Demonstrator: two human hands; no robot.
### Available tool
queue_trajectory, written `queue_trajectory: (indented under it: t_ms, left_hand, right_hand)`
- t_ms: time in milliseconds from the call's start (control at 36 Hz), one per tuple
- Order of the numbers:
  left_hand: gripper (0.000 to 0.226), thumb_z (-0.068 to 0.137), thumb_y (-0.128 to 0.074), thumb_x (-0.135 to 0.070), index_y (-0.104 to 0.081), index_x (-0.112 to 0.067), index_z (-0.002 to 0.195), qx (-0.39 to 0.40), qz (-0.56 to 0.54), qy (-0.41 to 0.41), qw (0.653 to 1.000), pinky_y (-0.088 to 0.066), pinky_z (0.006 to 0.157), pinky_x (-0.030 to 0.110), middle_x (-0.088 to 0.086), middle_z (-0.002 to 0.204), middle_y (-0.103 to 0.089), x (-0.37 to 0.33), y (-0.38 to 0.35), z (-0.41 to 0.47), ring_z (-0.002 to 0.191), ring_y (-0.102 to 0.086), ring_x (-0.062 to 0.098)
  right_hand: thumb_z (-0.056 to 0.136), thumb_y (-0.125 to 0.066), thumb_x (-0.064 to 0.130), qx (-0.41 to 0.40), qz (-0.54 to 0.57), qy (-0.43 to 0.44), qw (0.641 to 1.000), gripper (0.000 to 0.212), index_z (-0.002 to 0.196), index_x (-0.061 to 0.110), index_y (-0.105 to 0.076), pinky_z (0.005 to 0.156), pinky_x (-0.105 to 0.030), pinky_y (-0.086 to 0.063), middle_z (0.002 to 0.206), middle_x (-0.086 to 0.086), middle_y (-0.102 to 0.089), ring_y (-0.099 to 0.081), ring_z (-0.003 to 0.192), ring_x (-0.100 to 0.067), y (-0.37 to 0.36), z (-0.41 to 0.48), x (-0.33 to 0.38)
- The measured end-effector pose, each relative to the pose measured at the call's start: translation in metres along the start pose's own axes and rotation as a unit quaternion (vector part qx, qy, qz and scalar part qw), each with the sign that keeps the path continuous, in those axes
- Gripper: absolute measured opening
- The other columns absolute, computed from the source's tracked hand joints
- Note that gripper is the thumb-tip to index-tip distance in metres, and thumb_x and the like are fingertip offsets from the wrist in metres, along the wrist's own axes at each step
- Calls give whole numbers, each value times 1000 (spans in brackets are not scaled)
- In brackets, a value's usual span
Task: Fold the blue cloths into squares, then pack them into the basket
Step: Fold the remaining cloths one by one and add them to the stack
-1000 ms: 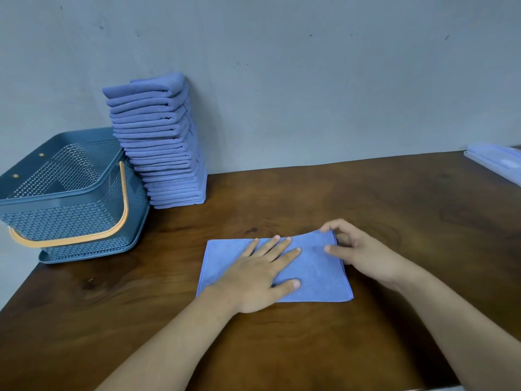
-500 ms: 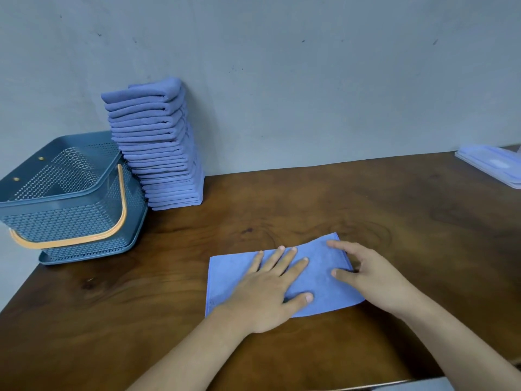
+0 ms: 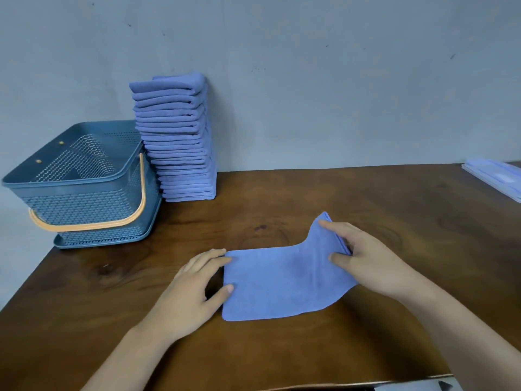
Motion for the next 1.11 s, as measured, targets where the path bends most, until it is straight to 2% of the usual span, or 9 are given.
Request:
queue_trajectory:
  t_ms: [139, 278, 444, 528, 639, 722, 889, 1000, 1111]
  left_hand:
    - [34, 99, -66, -50, -58, -51, 132, -32, -67, 12, 997, -49, 83, 21, -33, 135, -49, 5, 7, -6, 129, -47, 4]
    - [34, 97, -61, -59, -61, -50, 130, -7, -61, 5, 998, -42, 102, 28, -34, 125, -55, 7, 1, -6, 120, -51, 0]
    - [45, 93, -49, -69, -61, -47, 131, -7, -45, 8, 999, -38, 106, 26, -34, 123, -56, 14, -1, -6, 118, -46, -6]
    - [49, 92, -46, -70, -60, -46, 133, -7, -44, 6, 999, -35, 106, 23, -33, 125, -55, 14, -2, -5, 120, -45, -6]
    - [47, 93, -48, -68, -59, -46, 134, -11, -40, 4, 999, -30, 104, 18, -32, 125, -55, 17, -1, -5, 120, -44, -7]
    - [42, 96, -54, -64, -59, -46, 133, -14, -38, 3, 999, -27, 101, 14, -32, 125, -55, 19, -3, -6, 120, -43, -6]
    - [37, 98, -58, -58, -61, -45, 133, -14, -40, 10, 999, -28, 100, 18, -31, 124, -55, 20, -2, -6, 119, -43, -6]
    - [36, 100, -58, -54, -60, -45, 135, -15, -46, 16, 999, -30, 104, 19, -32, 126, -55, 21, 0, -5, 121, -44, -5]
    - [36, 100, -59, -53, -59, -45, 135, -21, -47, 27, 998, -34, 106, 22, -32, 124, -54, 24, 0, -6, 120, -44, -4]
  right_hand:
    - [101, -59, 19, 39, -27, 20, 999, 65, 156, 47, -41, 91, -24, -53, 133, 40, -46, -58, 107, 7, -32, 10, 51]
    - [102, -59, 21, 80, -65, 15, 995, 68, 162, 39, -33, 77, -12, -41, 137, 25, -46, -54, 100, 11, -82, 21, 79]
    - [100, -64, 24, 122, -23, -4, 992, 75, 164, 39, -28, 88, -28, -58, 155, 24, -33, -68, 96, -6, -164, 26, 79]
    - [100, -64, 23, 92, -33, -6, 995, 75, 165, 37, -28, 99, -29, -54, 163, 22, -27, -63, 98, -8, -174, 28, 69]
    - [100, -64, 24, 85, -23, -2, 996, 74, 164, 39, -29, 88, -25, -54, 160, 25, -29, -60, 79, 4, -174, 31, 67]
    - [100, -64, 19, 93, -3, -12, 996, 74, 163, 39, -31, 91, -33, -60, 158, 23, -32, -64, 81, -1, -174, 31, 70]
    - [108, -58, 30, 76, 135, 44, 987, 50, 151, 54, -46, 66, -31, -60, 135, 28, -59, -76, 84, -17, -148, 23, 94]
    - [108, -54, 11, -102, -40, 142, 984, 39, 131, 40, -65, 87, -26, -57, 124, 24, -65, -69, 106, -5, -84, 30, 74]
    - [102, -64, 20, -26, -147, 176, 973, 25, 120, 35, -72, 102, -23, -46, 124, 27, -62, -57, 121, 0, -108, 35, 55]
Point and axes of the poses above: each hand's wrist, its own z-axis towards the middle knuckle, its own y-axis out of the back of the hand, x = y × z, the point moved 9 cm from there along z, towards the middle knuckle
